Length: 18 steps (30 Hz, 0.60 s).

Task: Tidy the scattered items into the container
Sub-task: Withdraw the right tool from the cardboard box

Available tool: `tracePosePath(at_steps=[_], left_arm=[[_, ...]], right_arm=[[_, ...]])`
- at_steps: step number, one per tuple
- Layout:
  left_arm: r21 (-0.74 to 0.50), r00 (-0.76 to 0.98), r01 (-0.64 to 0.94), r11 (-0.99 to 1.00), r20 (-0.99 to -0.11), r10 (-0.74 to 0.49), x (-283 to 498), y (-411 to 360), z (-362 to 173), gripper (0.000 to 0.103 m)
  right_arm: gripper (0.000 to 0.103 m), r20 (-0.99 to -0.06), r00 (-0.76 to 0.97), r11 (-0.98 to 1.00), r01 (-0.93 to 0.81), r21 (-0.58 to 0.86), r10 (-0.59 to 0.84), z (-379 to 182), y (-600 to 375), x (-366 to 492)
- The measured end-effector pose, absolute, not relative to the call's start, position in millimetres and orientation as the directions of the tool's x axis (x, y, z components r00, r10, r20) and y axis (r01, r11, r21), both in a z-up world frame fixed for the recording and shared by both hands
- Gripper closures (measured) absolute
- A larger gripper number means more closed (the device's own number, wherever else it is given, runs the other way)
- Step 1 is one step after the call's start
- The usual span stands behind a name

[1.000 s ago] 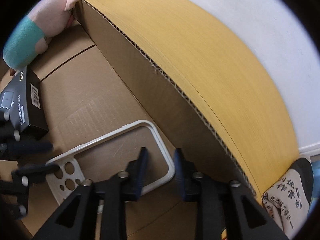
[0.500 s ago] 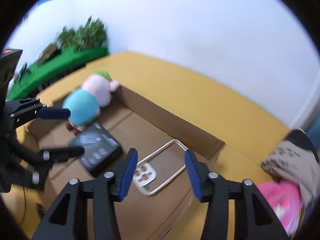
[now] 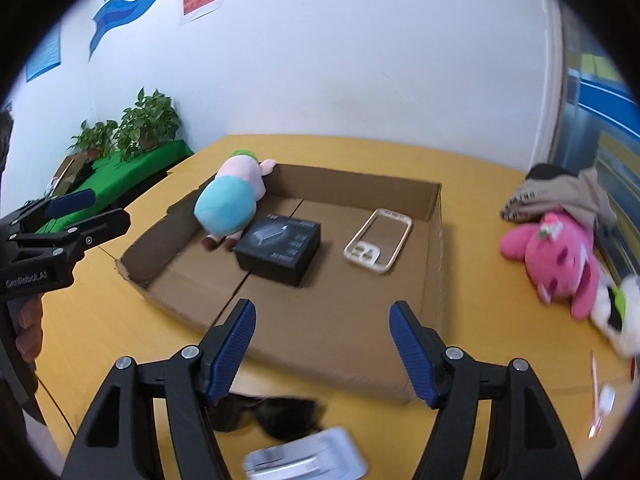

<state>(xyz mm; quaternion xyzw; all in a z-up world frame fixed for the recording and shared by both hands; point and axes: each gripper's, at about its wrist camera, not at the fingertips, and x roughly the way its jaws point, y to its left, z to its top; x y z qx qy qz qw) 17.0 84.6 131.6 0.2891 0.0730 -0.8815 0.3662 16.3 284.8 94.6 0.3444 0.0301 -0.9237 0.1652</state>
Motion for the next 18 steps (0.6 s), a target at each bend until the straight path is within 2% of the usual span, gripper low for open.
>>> tracePosePath(at_steps=[6, 18], left_arm=[[0.064, -0.568, 0.696, -0.715, -0.561, -0.603, 47, 91, 124, 0.005], [0.051, -0.616, 0.638, -0.769, -0.565, -0.548, 34, 111, 112, 0.004]], right_arm=[[0.034, -0.662, -0.701, -0.961, 0.247, 0.123, -0.265, 92, 271, 45], [0.034, -0.663, -0.726, -0.980, 0.188, 0.064, -0.183, 96, 271, 65]])
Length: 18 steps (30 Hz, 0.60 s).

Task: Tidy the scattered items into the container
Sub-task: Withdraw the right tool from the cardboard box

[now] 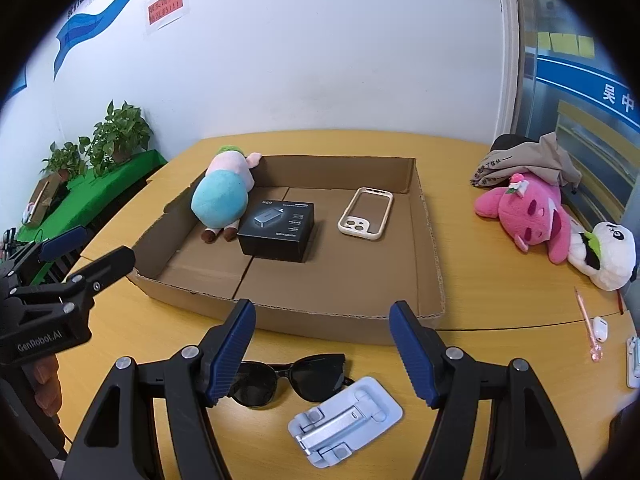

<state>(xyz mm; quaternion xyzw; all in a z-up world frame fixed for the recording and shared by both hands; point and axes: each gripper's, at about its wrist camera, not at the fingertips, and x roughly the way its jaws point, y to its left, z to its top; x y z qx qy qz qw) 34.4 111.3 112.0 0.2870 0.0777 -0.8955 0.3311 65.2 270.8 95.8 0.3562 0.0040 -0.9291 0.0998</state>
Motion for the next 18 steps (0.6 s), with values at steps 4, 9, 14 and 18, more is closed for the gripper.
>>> tracePosePath(at_steps=[4, 9, 14, 18], left_arm=[[0.047, -0.624, 0.625, -0.779, -0.570, -0.534, 30, 112, 108, 0.004], [0.051, -0.624, 0.613, -0.789, -0.581, -0.522, 25, 112, 101, 0.004], [0.045, -0.625, 0.603, -0.797, -0.594, -0.507, 21, 111, 95, 0.004], [0.039, -0.624, 0.599, -0.799, -0.603, -0.497, 19, 109, 91, 0.004]], right_arm=[[0.034, -0.671, -0.717, -0.979, 0.191, 0.069, -0.187, 91, 271, 63], [0.034, -0.683, -0.705, -0.978, 0.196, 0.070, -0.190, 83, 269, 59], [0.034, -0.689, -0.700, -0.979, 0.191, 0.070, -0.187, 78, 270, 56], [0.034, -0.694, -0.695, -0.979, 0.191, 0.073, -0.187, 74, 270, 55]])
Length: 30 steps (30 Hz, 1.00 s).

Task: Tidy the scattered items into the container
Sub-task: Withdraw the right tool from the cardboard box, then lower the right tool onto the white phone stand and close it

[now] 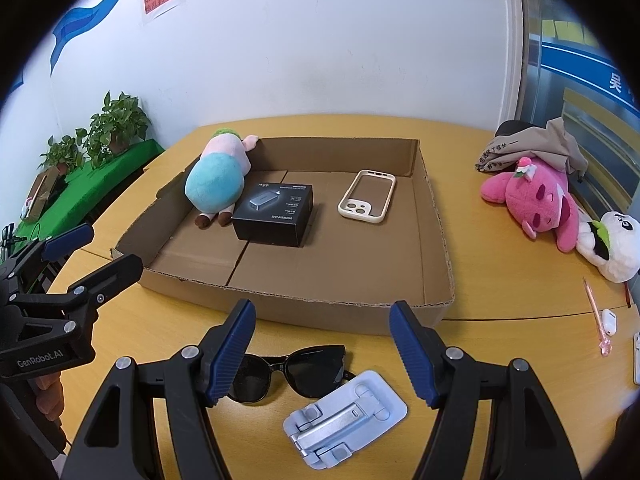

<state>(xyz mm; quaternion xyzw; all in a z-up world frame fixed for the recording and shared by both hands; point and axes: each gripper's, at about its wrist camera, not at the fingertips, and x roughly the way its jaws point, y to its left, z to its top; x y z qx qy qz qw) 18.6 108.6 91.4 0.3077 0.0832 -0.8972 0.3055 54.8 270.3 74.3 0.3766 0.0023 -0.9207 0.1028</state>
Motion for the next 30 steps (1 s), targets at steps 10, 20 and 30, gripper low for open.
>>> tracePosePath(at_steps=[10, 20, 30], left_arm=[[0.014, -0.620, 0.535, -0.845, -0.673, -0.404, 14, 108, 62, 0.004], [-0.107, -0.634, 0.381, -0.918, -0.753, -0.175, 12, 137, 16, 0.004], [-0.149, -0.625, 0.201, -0.968, -0.781, -0.009, 8, 185, -11, 0.004]], right_arm=[[0.034, -0.784, -0.590, -0.979, 0.169, 0.116, -0.194, 18, 294, 52], [0.034, -0.844, -0.482, -0.972, 0.097, 0.216, -0.236, -42, 330, 47], [0.034, -0.842, -0.442, -0.949, 0.200, 0.244, -0.310, -46, 319, 62]])
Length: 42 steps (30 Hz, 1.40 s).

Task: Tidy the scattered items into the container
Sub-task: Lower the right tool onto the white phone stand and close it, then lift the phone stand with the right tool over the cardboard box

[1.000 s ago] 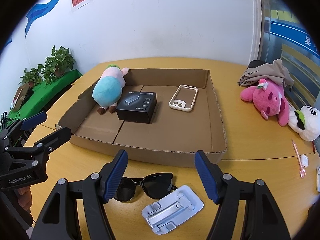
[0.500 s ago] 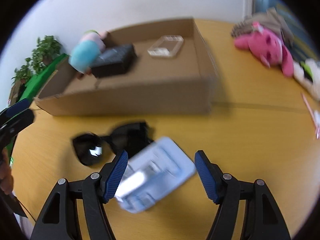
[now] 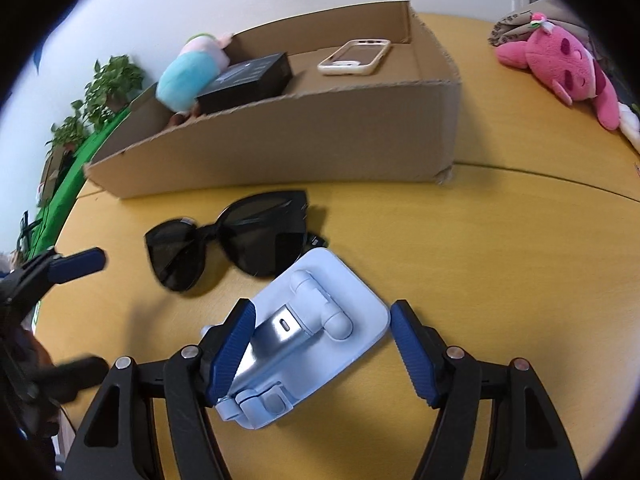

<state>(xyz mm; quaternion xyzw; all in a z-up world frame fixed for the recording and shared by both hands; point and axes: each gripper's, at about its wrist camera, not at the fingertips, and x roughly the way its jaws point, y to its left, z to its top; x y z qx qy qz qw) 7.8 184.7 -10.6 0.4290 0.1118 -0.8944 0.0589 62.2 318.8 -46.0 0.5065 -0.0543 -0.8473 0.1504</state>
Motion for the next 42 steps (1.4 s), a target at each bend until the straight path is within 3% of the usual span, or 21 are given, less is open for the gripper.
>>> tracePosePath(at_steps=[7, 11, 16, 18, 19, 21, 22, 27, 29, 33, 37, 42], left_arm=[[-0.152, -0.584, 0.115, -0.982, -0.810, 0.056, 8, 218, -34, 0.004], [-0.100, -0.547, 0.117, -0.988, -0.837, 0.020, 2, 224, -47, 0.006], [-0.100, -0.546, 0.129, -0.987, -0.838, 0.014, -5, 218, -51, 0.010], [-0.085, -0.547, 0.119, -0.989, -0.837, 0.005, -8, 219, -52, 0.012], [-0.068, -0.548, 0.116, -0.991, -0.836, -0.007, -9, 221, -52, 0.017], [-0.030, -0.547, 0.118, -0.993, -0.836, -0.040, -10, 223, -52, 0.027], [-0.007, -0.543, 0.121, -0.993, -0.838, -0.060, -10, 224, -52, 0.032], [-0.005, -0.535, 0.138, -0.990, -0.842, -0.070, -7, 219, -52, 0.033], [-0.011, -0.533, 0.148, -0.989, -0.843, -0.071, -4, 218, -52, 0.033], [-0.012, -0.531, 0.155, -0.988, -0.844, -0.073, 5, 218, -52, 0.033], [-0.008, -0.527, 0.175, -0.984, -0.845, -0.087, 13, 214, -52, 0.033], [-0.006, -0.531, 0.182, -0.983, -0.842, -0.093, 22, 209, -52, 0.033]], right_arm=[[0.034, -0.815, -0.365, -0.893, 0.209, 0.400, -0.450, -43, 317, 83], [0.034, -0.809, -0.396, -0.899, 0.249, 0.360, -0.434, -34, 322, 85], [0.035, -0.865, -0.377, -0.919, 0.337, 0.204, -0.330, -45, 309, 82], [0.041, -0.876, -0.372, -0.916, 0.365, 0.166, -0.307, -48, 302, 81], [0.044, -0.876, -0.376, -0.913, 0.378, 0.152, -0.301, -47, 299, 81], [0.056, -0.872, -0.375, -0.903, 0.402, 0.154, -0.315, -46, 294, 80], [0.066, -0.868, -0.376, -0.896, 0.417, 0.153, -0.323, -46, 290, 80], [0.071, -0.865, -0.402, -0.882, 0.463, 0.089, -0.298, -42, 280, 82], [0.078, -0.864, -0.407, -0.879, 0.471, 0.078, -0.295, -40, 278, 83], [0.076, -0.870, -0.391, -0.853, 0.518, 0.061, -0.300, -38, 270, 86], [0.064, -0.877, -0.375, -0.810, 0.586, 0.028, -0.301, -39, 257, 82], [0.064, -0.873, -0.308, -0.741, 0.666, 0.086, -0.378, -42, 252, 74]])
